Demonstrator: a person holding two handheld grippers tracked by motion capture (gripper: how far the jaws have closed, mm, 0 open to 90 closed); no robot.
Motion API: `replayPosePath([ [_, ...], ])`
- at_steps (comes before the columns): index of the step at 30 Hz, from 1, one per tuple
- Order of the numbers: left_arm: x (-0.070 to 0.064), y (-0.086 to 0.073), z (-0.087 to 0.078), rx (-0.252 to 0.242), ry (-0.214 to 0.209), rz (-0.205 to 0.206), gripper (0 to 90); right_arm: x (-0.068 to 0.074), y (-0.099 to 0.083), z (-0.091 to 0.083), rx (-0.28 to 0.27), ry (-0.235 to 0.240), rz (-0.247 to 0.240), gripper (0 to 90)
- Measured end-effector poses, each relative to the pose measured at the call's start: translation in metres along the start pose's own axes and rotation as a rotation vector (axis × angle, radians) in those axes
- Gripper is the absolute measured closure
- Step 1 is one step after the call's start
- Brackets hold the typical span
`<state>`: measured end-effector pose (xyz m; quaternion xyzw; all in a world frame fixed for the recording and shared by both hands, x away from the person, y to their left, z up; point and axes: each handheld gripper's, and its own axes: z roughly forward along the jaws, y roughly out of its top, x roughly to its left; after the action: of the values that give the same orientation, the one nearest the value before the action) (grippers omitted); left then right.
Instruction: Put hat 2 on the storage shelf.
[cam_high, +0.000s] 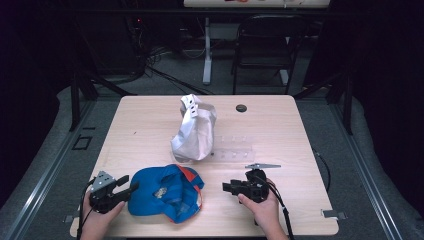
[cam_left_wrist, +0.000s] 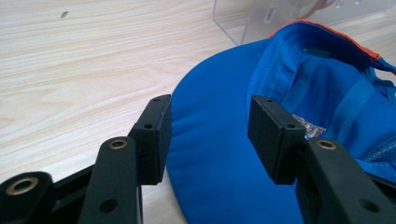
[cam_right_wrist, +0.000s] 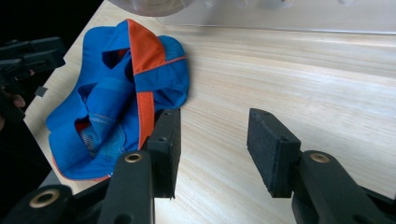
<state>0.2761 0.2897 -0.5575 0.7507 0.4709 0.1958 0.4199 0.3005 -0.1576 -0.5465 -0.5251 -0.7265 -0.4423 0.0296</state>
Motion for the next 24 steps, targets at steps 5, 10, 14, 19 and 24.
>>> replayPosePath([
  [5,0.004,-0.003,-0.005,-0.011,0.028,-0.022,49.2,0.005,0.000,0.011,0.012,0.012,0.018,55.3],
  [10,0.003,-0.005,-0.008,-0.010,0.043,-0.029,48.7,0.014,-0.002,0.022,0.031,0.084,0.041,56.1],
  [14,0.000,-0.006,-0.009,0.000,0.058,-0.019,47.5,0.020,-0.005,0.029,0.084,0.120,0.034,55.8],
  [19,-0.001,-0.010,-0.009,0.011,0.069,-0.012,46.8,0.022,-0.006,0.039,0.112,0.191,0.076,55.6],
  [24,-0.001,-0.015,-0.014,0.026,0.076,-0.010,46.9,0.025,-0.009,0.058,0.173,0.188,0.047,55.5],
])
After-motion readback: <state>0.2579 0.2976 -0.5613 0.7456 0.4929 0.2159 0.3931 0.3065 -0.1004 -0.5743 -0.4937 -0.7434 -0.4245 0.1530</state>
